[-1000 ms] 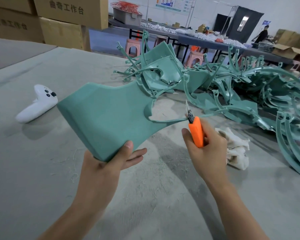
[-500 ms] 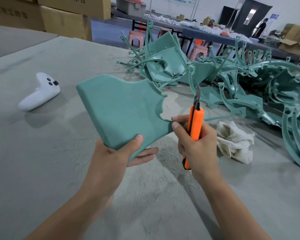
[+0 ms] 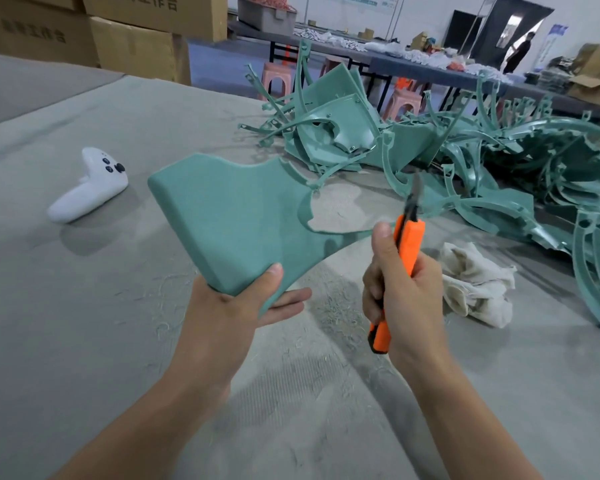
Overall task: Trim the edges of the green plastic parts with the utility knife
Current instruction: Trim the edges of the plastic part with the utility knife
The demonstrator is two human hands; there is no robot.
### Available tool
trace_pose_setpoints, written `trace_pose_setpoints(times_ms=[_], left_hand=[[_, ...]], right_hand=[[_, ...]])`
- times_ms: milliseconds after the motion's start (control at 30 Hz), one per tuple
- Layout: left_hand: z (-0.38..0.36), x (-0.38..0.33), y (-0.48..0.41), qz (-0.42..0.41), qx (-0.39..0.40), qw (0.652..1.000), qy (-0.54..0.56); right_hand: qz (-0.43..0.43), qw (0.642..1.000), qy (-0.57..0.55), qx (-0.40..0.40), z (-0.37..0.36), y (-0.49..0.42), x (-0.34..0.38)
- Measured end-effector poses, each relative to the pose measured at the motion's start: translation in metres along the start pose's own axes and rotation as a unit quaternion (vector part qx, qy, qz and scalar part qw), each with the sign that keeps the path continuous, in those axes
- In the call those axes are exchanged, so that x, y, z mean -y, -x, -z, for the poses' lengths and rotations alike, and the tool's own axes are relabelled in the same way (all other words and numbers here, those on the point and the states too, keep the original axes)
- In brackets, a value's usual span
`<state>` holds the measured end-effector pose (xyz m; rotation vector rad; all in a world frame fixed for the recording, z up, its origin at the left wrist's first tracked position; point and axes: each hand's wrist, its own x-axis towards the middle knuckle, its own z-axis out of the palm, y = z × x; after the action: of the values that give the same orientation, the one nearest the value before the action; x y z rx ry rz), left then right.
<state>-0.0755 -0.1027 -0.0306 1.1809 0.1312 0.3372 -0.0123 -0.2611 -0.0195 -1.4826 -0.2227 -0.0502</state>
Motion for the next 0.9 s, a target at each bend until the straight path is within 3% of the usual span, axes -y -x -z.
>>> trace_pose_setpoints(times_ms=[133, 267, 600, 900], left_hand=[[-0.0008, 0.0006, -0.0008, -0.023, -0.015, 0.999, -0.024], [-0.0005, 0.0015, -0.0029, -0.057, -0.035, 0.997, -0.041], [0.0038, 0.0019, -0.0051, -0.106, -0.060, 0.990, -0.065], [0.0070, 0.0034, -0.0065, -0.110, -0.077, 0.986, -0.100]], right_hand=[[-0.075, 0.985, 0.125, 0.091, 0.0042, -0.0025, 0.0036], [-0.067, 0.971, 0.183, 0.140, 0.0012, -0.0009, 0.0005], [0.060, 0.942, 0.303, 0.131, 0.0025, 0.0001, -0.0032], [0.063, 0.937, 0.321, 0.120, 0.0031, 0.0002, -0.0028]])
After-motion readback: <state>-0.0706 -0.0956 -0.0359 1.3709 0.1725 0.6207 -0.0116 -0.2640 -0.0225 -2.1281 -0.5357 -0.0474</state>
